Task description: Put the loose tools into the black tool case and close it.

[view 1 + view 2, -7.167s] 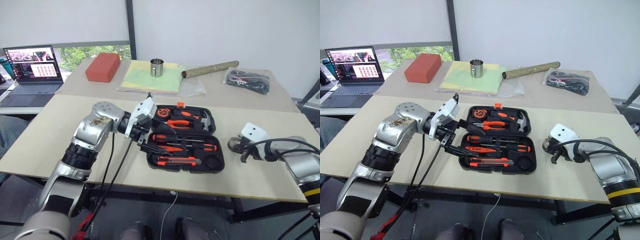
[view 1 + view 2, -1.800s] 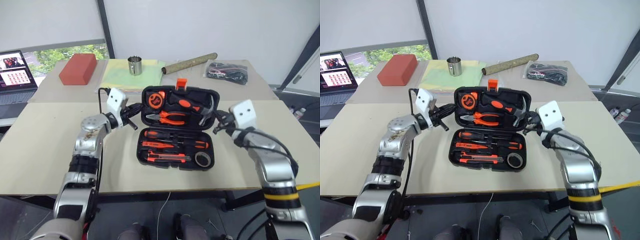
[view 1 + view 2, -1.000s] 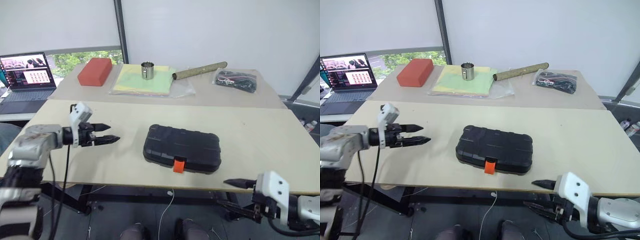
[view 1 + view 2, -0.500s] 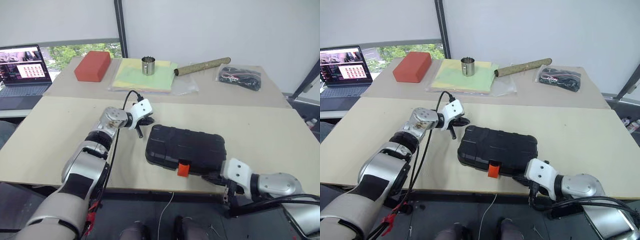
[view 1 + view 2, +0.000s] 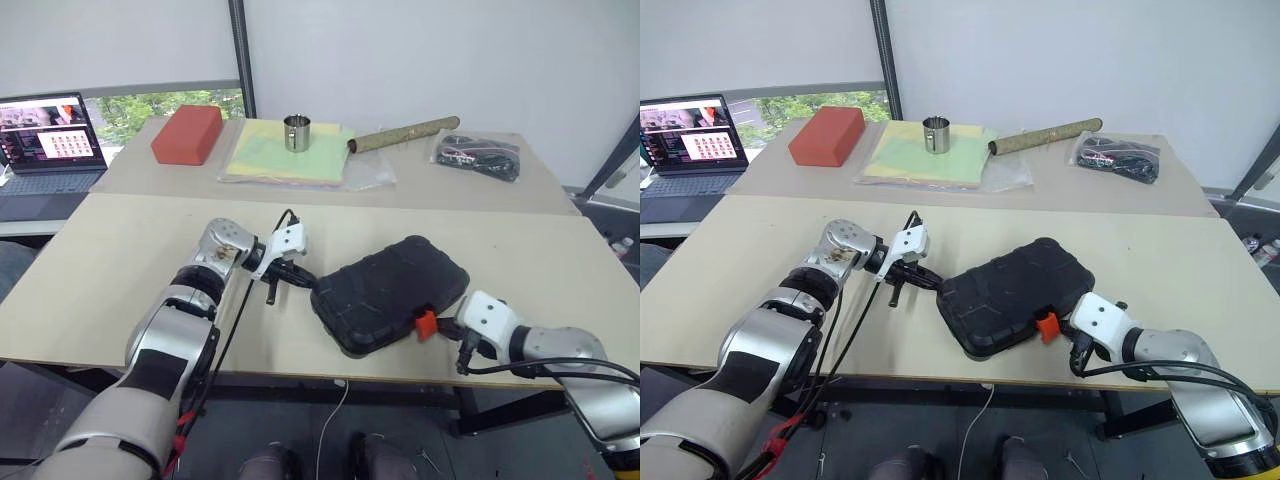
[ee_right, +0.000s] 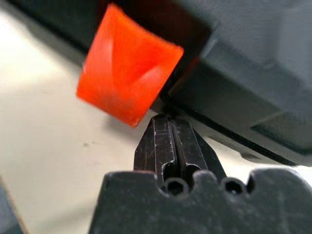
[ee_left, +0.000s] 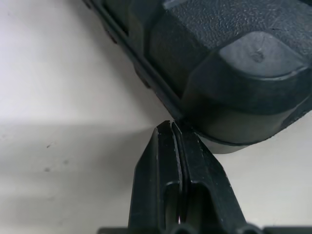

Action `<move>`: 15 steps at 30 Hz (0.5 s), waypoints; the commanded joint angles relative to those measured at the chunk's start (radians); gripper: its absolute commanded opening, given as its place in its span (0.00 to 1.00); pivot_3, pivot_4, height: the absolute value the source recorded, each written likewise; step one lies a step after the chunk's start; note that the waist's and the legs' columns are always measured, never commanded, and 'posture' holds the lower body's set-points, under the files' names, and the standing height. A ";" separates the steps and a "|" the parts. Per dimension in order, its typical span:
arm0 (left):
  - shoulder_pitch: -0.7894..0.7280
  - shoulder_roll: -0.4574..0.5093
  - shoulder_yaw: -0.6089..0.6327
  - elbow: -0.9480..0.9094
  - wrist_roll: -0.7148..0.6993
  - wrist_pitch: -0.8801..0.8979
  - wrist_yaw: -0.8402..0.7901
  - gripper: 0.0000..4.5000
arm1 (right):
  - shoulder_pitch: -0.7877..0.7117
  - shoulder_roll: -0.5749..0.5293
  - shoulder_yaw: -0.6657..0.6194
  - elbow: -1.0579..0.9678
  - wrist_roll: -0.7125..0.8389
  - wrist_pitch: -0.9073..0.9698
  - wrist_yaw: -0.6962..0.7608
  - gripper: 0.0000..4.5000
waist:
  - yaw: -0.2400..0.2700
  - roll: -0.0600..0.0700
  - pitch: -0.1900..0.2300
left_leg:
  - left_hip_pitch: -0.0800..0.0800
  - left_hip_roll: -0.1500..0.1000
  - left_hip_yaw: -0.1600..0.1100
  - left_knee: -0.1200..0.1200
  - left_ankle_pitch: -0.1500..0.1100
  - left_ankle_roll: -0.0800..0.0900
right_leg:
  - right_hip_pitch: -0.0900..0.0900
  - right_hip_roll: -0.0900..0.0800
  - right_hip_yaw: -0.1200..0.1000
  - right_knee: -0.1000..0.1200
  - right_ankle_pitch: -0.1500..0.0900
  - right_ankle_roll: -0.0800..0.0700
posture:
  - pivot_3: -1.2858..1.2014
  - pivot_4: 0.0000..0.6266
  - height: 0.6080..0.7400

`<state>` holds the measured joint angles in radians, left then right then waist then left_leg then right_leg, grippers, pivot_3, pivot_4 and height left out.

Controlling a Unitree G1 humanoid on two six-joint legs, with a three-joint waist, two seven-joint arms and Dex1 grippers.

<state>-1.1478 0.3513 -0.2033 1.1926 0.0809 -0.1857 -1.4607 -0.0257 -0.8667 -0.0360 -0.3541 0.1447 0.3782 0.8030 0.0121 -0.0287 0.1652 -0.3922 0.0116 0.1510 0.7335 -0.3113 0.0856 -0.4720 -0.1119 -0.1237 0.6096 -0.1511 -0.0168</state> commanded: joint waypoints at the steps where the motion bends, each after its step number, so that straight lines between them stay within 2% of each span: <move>1: -0.040 0.038 0.114 -0.117 -0.133 0.212 -0.057 0.02 | 0.062 0.005 -0.136 -0.121 0.136 0.029 0.051 0.00 | 0.000 0.000 0.000 | 0.000 0.000 0.000 0.000 0.000 0.000 | 0.000 0.000 0.000 0.000 0.000 0.000 | 0.52 0.24 1.00; 4: 0.015 0.056 0.118 -0.393 -0.274 0.523 -0.141 0.02 | 0.141 0.009 -0.215 -0.207 0.229 0.082 0.075 0.00 | 0.000 0.000 0.000 | 0.000 0.001 -0.001 0.000 0.000 0.000 | 0.001 0.001 0.000 0.000 0.000 0.000 | 0.52 0.24 1.00; 6: 0.094 0.043 0.079 -0.581 -0.293 0.601 -0.146 0.02 | 0.163 0.025 -0.228 -0.252 0.267 0.115 0.060 0.00 | 0.000 0.001 -0.001 | 0.000 0.001 -0.002 0.000 0.000 0.000 | 0.001 0.002 0.000 0.000 0.000 0.000 | 0.52 0.24 1.00; 9: 0.198 0.026 -0.003 -0.741 -0.250 0.572 -0.105 0.02 | 0.148 0.050 -0.212 -0.291 0.298 0.151 0.026 0.00 | 0.001 0.003 -0.001 | 0.007 0.000 -0.002 0.000 0.000 0.000 | 0.008 0.001 0.001 -0.001 -0.001 0.001 | 0.52 0.24 1.00; 15: 0.265 0.011 -0.120 -0.733 -0.135 0.390 -0.012 0.02 | 0.059 0.078 -0.194 -0.307 0.357 0.225 -0.027 0.00 | 0.001 0.003 -0.001 | 0.009 0.001 -0.006 0.001 -0.001 0.001 | 0.011 -0.001 0.003 -0.001 -0.001 0.001 | 0.52 0.24 1.00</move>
<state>-0.8859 0.3577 -0.2821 0.4568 -0.1057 0.2667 -1.4995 0.0607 -0.7924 -0.2143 -0.6283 0.4654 0.5851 0.7946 0.0131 -0.0259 0.1638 -0.3816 0.0123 0.1450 0.7341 -0.3128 0.0869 -0.4598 -0.1132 -0.1206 0.6091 -0.1520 -0.0161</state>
